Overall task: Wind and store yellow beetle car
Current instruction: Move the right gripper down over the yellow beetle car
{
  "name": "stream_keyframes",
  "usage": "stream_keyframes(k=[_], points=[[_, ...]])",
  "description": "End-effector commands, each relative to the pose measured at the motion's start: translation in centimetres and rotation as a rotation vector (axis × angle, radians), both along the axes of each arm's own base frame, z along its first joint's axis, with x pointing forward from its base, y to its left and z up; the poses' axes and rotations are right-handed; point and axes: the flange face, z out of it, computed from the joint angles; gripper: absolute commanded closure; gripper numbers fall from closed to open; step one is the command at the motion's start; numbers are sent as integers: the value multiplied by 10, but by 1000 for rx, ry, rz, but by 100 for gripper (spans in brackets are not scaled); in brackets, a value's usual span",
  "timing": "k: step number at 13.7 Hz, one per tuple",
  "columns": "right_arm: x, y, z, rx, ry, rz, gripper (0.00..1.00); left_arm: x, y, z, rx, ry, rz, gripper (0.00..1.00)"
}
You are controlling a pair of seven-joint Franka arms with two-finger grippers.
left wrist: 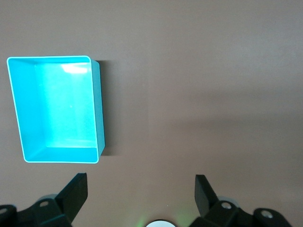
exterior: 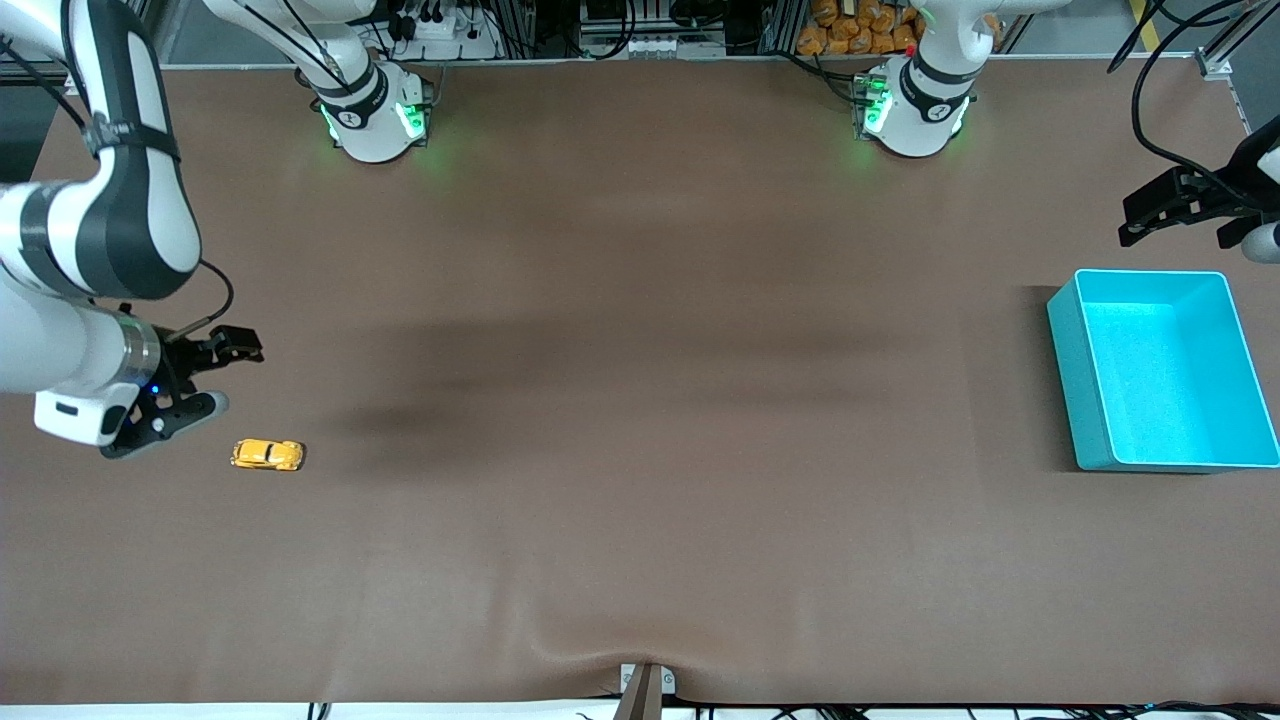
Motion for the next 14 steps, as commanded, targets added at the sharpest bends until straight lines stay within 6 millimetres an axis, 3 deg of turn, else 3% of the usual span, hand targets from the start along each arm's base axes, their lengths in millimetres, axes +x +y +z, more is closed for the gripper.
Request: stream_keyframes(k=[1, 7, 11, 14], points=[[11, -15, -16, 25, -6, 191, 0, -4, -3, 3, 11, 4, 13, 0], [11, -43, -78, 15, -48, 413, 0, -4, -6, 3, 11, 5, 6, 0], [14, -54, -119, 37, -108, 686, 0, -4, -6, 3, 11, 5, 6, 0], [19, -74, -154, 61, -120, 872, 0, -4, -5, 2, 11, 7, 8, 0]])
